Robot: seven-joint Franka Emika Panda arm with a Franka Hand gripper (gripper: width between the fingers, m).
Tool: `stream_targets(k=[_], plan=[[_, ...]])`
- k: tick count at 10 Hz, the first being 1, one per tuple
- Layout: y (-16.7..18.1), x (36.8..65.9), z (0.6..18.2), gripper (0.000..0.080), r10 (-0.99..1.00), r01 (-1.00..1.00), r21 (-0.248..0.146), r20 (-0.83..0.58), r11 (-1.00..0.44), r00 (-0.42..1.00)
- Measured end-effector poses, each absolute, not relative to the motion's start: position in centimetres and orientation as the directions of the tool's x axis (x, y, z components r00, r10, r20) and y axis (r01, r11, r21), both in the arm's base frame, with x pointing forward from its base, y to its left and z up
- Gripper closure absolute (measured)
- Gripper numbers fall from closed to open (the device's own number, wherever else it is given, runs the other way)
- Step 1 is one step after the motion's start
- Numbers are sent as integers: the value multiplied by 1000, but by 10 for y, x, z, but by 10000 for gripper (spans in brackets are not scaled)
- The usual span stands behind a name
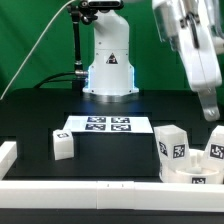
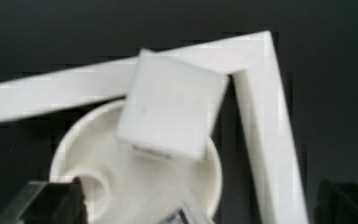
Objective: Assemble stool
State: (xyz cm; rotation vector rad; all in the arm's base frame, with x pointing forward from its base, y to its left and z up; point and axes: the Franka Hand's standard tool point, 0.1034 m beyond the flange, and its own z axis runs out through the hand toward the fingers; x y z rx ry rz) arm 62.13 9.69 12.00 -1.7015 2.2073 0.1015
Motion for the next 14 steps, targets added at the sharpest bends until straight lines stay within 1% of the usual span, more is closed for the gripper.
stream_targets(k=[2,4,5,6,8,9,10,11,12,13,14], plan=[[101,620,115,151,-926,-951,-151,-313,270,-213],[100,620,115,151,-926,-951,-151,-313,270,-213],[101,617,111,151,-938,-965,-144,-303,217,-166],[98,612,105,151,-958,-988,-134,-286,73,-31],[68,605,106,151,-942,-973,-162,-265,-167,206],[45,602,107,151,-925,-956,-173,-260,-236,275],[20,601,108,151,-927,-954,-183,-250,-238,280],[-5,602,109,151,-916,-938,-202,-231,-283,327],[-22,603,109,151,-911,-929,-212,-223,-303,348],[-23,603,109,151,-914,-932,-211,-220,-296,340],[-20,603,108,151,-905,-921,-216,-215,-323,368]])
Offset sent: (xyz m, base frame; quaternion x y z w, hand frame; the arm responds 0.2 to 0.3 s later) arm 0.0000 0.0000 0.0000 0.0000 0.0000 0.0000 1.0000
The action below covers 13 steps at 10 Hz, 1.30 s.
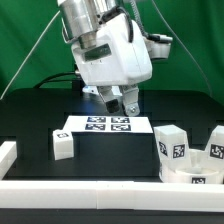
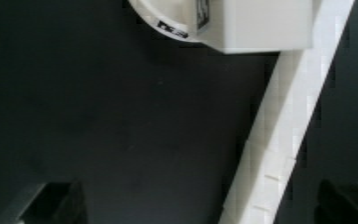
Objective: Assemble stool
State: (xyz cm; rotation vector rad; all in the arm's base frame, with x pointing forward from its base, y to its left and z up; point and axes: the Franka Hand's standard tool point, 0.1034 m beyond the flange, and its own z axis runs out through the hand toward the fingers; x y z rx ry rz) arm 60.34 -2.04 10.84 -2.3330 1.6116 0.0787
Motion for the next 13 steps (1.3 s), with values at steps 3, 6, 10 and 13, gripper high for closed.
stream_targets(k=[3,6,10,13], plan=[[-22,602,106,151,-824,-831,-250,-166,-496,542],[-30,581,89,151,-486,-480,-172,-13,-860,874],[-36,582,89,151,-259,-249,-165,45,-954,965],[-46,578,82,151,107,109,-48,46,-993,993]])
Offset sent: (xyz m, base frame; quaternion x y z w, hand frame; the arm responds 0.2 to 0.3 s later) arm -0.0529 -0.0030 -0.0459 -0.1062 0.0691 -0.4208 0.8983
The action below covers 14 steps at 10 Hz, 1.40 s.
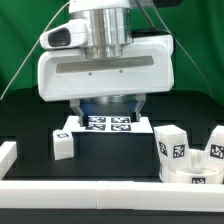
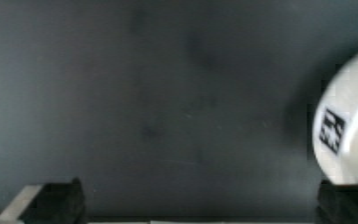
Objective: Assemble stool
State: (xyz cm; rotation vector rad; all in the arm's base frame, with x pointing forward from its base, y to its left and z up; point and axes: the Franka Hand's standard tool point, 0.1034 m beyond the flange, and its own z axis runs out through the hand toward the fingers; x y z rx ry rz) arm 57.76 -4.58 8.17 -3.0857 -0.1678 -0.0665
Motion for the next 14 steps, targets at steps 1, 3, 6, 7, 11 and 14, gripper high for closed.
stream_targets(k=[1,3,6,7,11,14], plan=[[-49,575,78,151,151,152,-20,38,-988,988],[-62,564,66,151,195,195,16,59,-981,979],[-61,564,66,151,190,189,11,55,-982,980],[-63,563,65,151,183,183,10,54,-983,982],[-121,539,46,151,171,169,46,59,-985,983],[-127,536,44,151,158,157,31,33,-987,987]])
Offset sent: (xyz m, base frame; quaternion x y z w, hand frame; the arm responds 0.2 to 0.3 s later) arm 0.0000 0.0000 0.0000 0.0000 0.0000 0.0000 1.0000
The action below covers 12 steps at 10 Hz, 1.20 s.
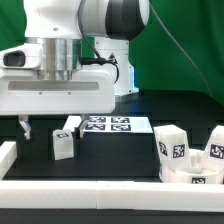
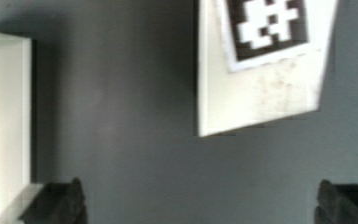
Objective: Assemble stool
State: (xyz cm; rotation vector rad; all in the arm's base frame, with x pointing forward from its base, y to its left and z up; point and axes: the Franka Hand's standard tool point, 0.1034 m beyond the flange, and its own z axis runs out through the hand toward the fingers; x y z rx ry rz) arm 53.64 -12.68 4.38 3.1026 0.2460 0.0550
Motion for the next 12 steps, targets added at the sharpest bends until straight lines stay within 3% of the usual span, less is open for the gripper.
stream_targets(k=[1,4,9,10,11,12], plan=[[-120,533,43,151,125,125,0,-22,-992,992],[-125,541,49,151,41,42,-2,-199,-999,979],[-112,530,47,151,63,31,-73,-500,-997,864],[-110,531,43,151,57,21,-73,-548,-997,834],[-111,525,34,151,25,7,-32,-594,-999,804],[-111,514,29,151,26,9,-29,-681,-1000,732]])
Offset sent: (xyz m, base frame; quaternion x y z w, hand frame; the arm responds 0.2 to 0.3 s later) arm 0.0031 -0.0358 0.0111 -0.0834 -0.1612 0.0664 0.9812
